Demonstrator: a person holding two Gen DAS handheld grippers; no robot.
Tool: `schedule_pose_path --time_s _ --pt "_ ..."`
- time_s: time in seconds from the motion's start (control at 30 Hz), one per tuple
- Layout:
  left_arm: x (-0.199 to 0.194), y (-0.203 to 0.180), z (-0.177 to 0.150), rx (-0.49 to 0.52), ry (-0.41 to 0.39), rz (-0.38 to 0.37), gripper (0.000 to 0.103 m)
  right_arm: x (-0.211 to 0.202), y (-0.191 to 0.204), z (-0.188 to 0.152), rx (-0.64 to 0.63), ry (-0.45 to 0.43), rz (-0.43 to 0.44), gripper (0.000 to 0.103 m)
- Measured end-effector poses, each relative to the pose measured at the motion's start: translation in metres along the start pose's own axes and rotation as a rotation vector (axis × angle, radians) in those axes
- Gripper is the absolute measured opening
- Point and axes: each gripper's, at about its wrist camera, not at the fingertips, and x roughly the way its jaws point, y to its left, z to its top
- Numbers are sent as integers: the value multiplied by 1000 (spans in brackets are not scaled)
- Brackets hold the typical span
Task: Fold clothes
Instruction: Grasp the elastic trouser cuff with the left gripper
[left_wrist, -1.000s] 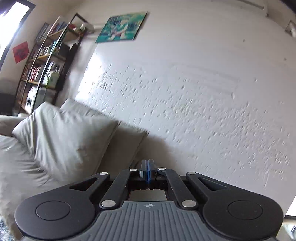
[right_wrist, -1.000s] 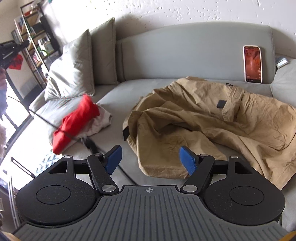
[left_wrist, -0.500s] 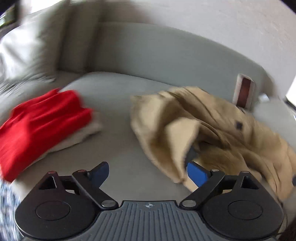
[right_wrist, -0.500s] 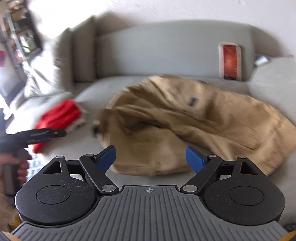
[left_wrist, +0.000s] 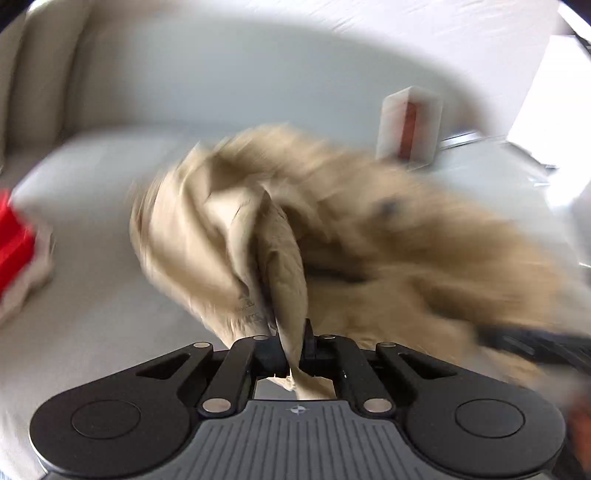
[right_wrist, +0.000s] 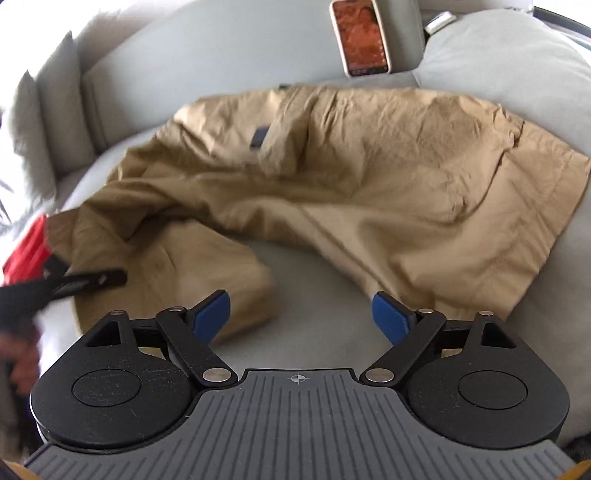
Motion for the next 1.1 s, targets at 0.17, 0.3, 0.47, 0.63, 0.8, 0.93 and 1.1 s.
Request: schedule_pose_path --time_s 0.17,0.3,0.47,0.63,0.8,0.93,1.1 --pt "-56 -27 -39 90 -15 -78 23 -26 -17 7 45 -63 22 89" --pt "-96 -44 -66 139 -32 -125 83 -44 -23 9 69 -88 48 89" --pt "-95 -21 -60 -23 -102 -35 84 -60 -20 4 78 -75 95 89" --pt "-83 11 -44 -196 -173 113 86 -76 -17 0 88 -62 142 89" --pt "-43 50 -13 -362 -138 217 85 -92 -13 -5 97 -49 189 89" --pt "3 79 14 -465 -26 213 81 -95 1 -5 65 -30 223 89" --pt "35 78 21 -468 45 178 26 -98 18 -10 26 -22 245 90"
